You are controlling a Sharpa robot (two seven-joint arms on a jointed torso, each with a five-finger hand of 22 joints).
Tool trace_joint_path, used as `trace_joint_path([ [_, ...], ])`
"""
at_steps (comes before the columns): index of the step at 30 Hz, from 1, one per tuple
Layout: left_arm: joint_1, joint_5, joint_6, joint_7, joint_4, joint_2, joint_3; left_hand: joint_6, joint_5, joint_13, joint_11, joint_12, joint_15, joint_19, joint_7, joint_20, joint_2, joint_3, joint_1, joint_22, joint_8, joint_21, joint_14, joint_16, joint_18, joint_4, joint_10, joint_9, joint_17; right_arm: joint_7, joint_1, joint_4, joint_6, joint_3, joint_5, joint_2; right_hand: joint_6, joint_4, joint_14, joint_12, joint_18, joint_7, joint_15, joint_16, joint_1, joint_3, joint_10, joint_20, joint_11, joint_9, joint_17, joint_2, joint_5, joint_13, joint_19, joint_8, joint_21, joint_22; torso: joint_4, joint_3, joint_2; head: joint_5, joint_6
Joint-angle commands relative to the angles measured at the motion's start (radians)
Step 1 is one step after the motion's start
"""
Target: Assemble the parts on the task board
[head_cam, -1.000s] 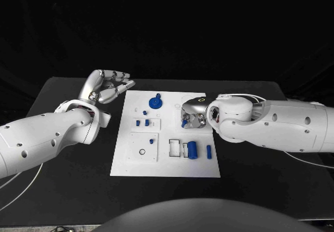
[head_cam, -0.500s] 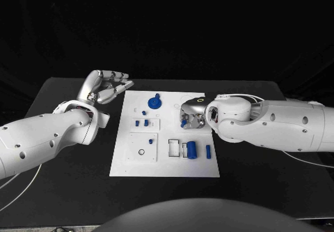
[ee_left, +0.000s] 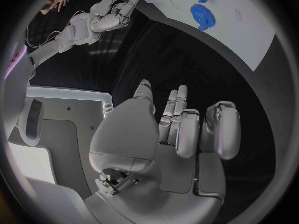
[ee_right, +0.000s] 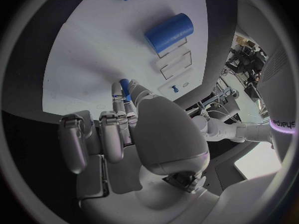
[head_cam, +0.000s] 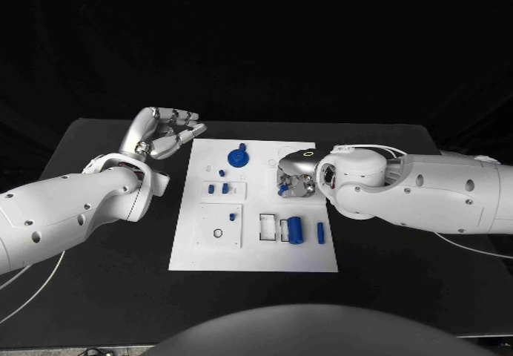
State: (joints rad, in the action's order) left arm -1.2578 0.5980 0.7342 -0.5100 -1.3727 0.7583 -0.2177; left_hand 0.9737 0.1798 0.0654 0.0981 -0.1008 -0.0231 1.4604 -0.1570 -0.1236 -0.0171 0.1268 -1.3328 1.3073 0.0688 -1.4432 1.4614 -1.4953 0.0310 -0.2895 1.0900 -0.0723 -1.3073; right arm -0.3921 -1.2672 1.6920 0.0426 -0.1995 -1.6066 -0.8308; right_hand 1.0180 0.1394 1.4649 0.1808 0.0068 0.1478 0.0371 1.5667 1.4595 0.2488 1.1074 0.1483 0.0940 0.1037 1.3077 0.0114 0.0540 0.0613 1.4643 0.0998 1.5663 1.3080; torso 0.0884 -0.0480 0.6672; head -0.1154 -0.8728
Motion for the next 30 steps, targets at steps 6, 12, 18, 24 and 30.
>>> trace_joint_path([
  [6, 0.000, 0.004, -0.012, -0.007, -0.002, -0.002, 0.001, 0.004, 0.003, -0.001, 0.000, -0.005, -0.001, 0.036, 0.000, -0.002, -0.009, 0.007, 0.002, 0.222, -0.001, 0.004, 0.081, 0.004, 0.000, -0.002, 0.006, -0.001, -0.178, 0.001, 0.002, 0.003, 0.018, -0.001, -0.011, 0.000, 0.005, 0.003, 0.106, -0.010, -0.007, 0.004, -0.003, 0.004, 0.002, 0.005, 0.009, -0.005, 0.002, 0.000, 0.263, -0.008, -0.003, -0.001, 0.106, 0.003, 0.004, 0.263, 0.0006, 0.0000, 0.000, 0.000, 0.000],
  [12, 0.000, 0.004, -0.011, -0.006, -0.002, -0.001, 0.001, 0.004, 0.003, -0.001, 0.000, -0.005, -0.001, 0.036, 0.000, -0.002, -0.009, 0.007, 0.002, 0.222, -0.001, 0.004, 0.081, 0.004, 0.000, -0.002, 0.006, -0.001, -0.178, 0.004, 0.002, 0.003, 0.028, -0.001, -0.010, -0.001, 0.021, 0.002, 0.106, -0.023, -0.007, -0.003, -0.007, 0.004, 0.009, 0.021, 0.024, -0.006, -0.004, 0.001, 0.263, 0.001, -0.003, -0.001, 0.106, 0.005, 0.004, 0.263, 0.0011, -0.0003, 0.000, 0.000, 0.000],
  [18, 0.000, 0.004, -0.011, -0.006, -0.002, -0.001, 0.001, 0.004, 0.003, -0.001, 0.000, -0.005, -0.001, 0.036, 0.000, -0.002, -0.009, 0.007, 0.002, 0.222, -0.001, 0.004, 0.081, 0.004, 0.000, -0.002, 0.006, -0.001, -0.178, 0.009, 0.002, 0.003, 0.036, -0.001, -0.008, -0.003, 0.054, -0.002, 0.106, -0.039, -0.007, -0.020, -0.024, 0.004, 0.018, 0.038, 0.050, -0.020, -0.017, 0.006, 0.263, 0.008, -0.003, -0.001, 0.106, 0.016, 0.004, 0.263, 0.0003, -0.0007, -0.001, 0.001, 0.000],
  [24, 0.000, 0.004, -0.011, -0.006, -0.003, -0.001, 0.001, 0.004, 0.003, -0.001, 0.000, -0.005, -0.001, 0.036, 0.000, -0.002, -0.009, 0.007, 0.002, 0.222, -0.001, 0.004, 0.081, 0.004, 0.000, -0.002, 0.006, -0.001, -0.178, 0.012, 0.002, 0.002, 0.057, -0.001, 0.003, -0.009, 0.062, -0.002, 0.106, -0.049, -0.007, -0.025, -0.031, 0.004, 0.018, 0.042, 0.056, -0.027, -0.021, 0.007, 0.263, 0.009, -0.004, -0.001, 0.106, 0.017, 0.004, 0.263, 0.0005, -0.0003, -0.001, 0.001, 0.000],
  [30, 0.000, 0.004, -0.010, -0.005, -0.004, 0.002, 0.001, 0.004, 0.003, -0.001, 0.000, -0.005, -0.001, 0.036, 0.000, -0.002, -0.009, 0.007, 0.002, 0.222, -0.001, 0.004, 0.081, 0.004, 0.000, -0.002, 0.006, -0.001, -0.178, 0.018, 0.003, 0.005, 0.090, -0.001, 0.019, -0.018, 0.063, -0.001, 0.106, -0.052, -0.007, -0.025, -0.031, 0.004, 0.017, 0.042, 0.056, -0.028, -0.021, 0.007, 0.263, 0.008, -0.004, -0.001, 0.106, 0.017, 0.004, 0.263, 0.0006, 0.0000, -0.001, 0.002, 0.000],
])
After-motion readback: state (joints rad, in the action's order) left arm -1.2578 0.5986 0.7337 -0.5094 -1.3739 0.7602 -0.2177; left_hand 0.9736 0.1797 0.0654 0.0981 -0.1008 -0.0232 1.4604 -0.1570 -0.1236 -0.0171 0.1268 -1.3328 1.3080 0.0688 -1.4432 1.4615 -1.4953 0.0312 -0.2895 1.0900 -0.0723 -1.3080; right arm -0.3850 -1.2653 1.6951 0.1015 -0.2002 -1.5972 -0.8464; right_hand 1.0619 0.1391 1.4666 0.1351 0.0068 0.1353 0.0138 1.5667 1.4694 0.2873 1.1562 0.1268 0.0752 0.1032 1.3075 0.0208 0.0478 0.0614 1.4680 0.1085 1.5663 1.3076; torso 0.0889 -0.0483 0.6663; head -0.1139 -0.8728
